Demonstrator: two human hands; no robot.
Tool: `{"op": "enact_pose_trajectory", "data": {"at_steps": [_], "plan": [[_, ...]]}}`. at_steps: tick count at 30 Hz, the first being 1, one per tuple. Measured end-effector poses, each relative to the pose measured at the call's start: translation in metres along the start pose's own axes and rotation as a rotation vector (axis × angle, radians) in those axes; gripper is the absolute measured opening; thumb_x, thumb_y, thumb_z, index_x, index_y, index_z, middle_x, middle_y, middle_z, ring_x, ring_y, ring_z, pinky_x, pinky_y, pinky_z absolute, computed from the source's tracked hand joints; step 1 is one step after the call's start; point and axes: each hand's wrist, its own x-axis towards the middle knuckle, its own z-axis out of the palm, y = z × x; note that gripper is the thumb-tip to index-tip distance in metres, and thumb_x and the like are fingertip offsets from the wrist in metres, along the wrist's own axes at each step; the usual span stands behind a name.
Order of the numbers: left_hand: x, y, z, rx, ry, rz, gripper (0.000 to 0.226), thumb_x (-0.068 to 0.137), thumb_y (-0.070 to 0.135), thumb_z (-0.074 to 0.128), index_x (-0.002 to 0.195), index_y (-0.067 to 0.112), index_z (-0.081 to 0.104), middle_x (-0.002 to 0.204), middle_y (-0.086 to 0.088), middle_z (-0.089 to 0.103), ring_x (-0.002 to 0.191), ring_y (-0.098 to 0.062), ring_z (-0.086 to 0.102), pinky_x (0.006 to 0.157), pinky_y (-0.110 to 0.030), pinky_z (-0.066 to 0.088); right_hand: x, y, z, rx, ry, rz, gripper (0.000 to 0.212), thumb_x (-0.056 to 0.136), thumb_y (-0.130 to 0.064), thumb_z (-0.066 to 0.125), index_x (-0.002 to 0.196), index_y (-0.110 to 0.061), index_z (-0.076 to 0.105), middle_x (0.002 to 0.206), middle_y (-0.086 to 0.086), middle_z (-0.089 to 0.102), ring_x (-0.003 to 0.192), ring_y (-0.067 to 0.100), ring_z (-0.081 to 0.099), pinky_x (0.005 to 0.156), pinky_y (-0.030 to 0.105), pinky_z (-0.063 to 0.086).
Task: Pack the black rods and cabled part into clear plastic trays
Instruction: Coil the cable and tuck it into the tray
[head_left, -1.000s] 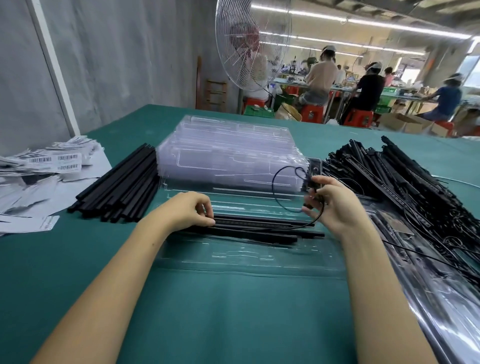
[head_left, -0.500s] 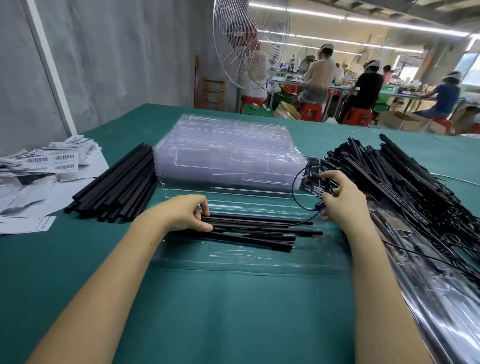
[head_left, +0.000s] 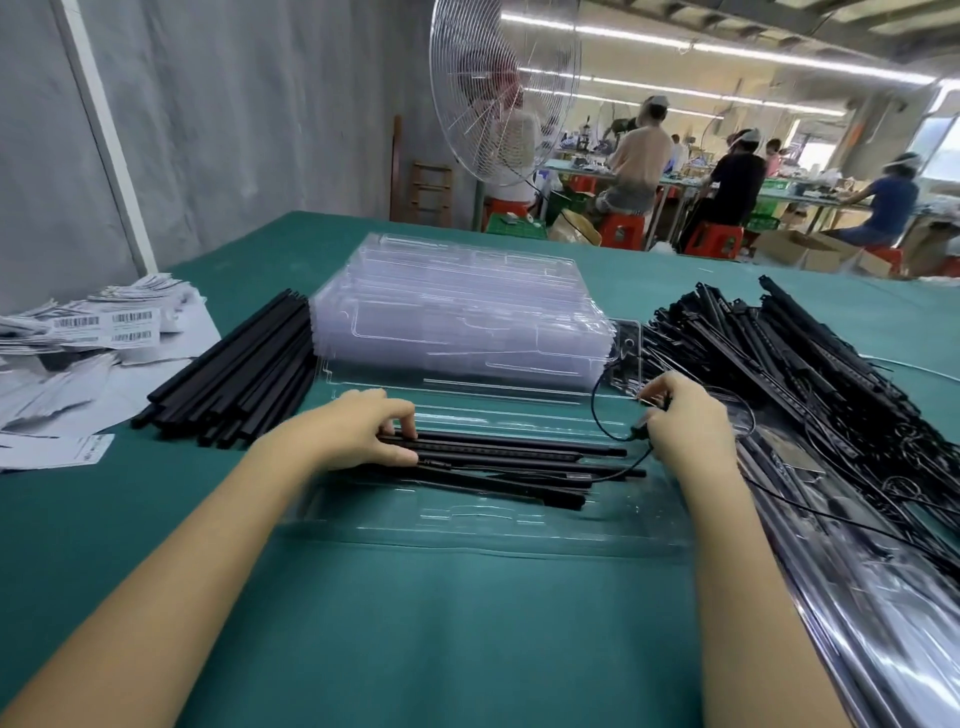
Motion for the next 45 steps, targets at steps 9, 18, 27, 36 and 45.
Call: {"op": "enact_pose_trajectory", "data": {"at_steps": [9,18,27,36,45], "plan": [[0.003,-0.01,-0.016,-0.097,-0.133,0.0,0.03,0.081,0.026,0.075,0.1,0.045,0.061,0.101,0.018,0.054,0.096,-0.006,0.053,0.093,-0.028,0.043,-0.003,-0.013,-0.002,0.1,-0.024,-0.032,0.03,0.082,0.003,0.044,0.077,-0.023,0.058,0.101,0.018,0.061,0.081,0.029,0.064,0.068,0.031,0.051],[0.002,-0.007,-0.017,-0.059,-0.161,-0.025,0.03,0.085,0.027,0.071,0.105,0.045,0.059,0.104,0.017,0.052,0.105,-0.01,0.054,0.103,-0.037,0.041,-0.012,-0.015,-0.018,-0.251,-0.11,0.098,0.03,0.083,0.001,0.05,0.076,-0.02,0.071,0.103,0.013,0.064,0.095,0.033,0.06,0.08,0.038,0.051],[0.001,-0.007,-0.014,-0.067,-0.181,-0.031,0.03,0.087,0.029,0.067,0.097,0.053,0.052,0.103,0.012,0.049,0.101,-0.012,0.052,0.101,-0.038,0.042,-0.021,-0.024,-0.019,-0.279,-0.553,0.064,0.038,0.09,0.007,0.031,0.108,-0.013,0.057,0.074,0.005,0.051,0.058,0.027,0.062,0.069,0.04,0.058],[-0.005,-0.011,-0.008,-0.033,-0.052,-0.034,0.033,0.087,0.035,0.066,0.116,0.049,0.059,0.1,0.011,0.051,0.102,-0.011,0.053,0.097,-0.029,0.041,-0.014,-0.023,-0.023,0.077,0.186,-0.008,0.029,0.083,0.011,0.044,0.083,-0.009,0.065,0.101,0.021,0.063,0.084,0.03,0.06,0.071,0.032,0.049],[-0.005,-0.005,-0.014,0.028,-0.11,-0.06,0.037,0.088,0.038,0.065,0.122,0.05,0.056,0.109,0.011,0.053,0.104,-0.007,0.052,0.095,-0.026,0.041,-0.014,-0.019,-0.02,-0.104,-0.022,0.08,0.032,0.085,0.006,0.041,0.085,-0.011,0.069,0.101,0.021,0.064,0.083,0.03,0.06,0.076,0.036,0.051]]}}
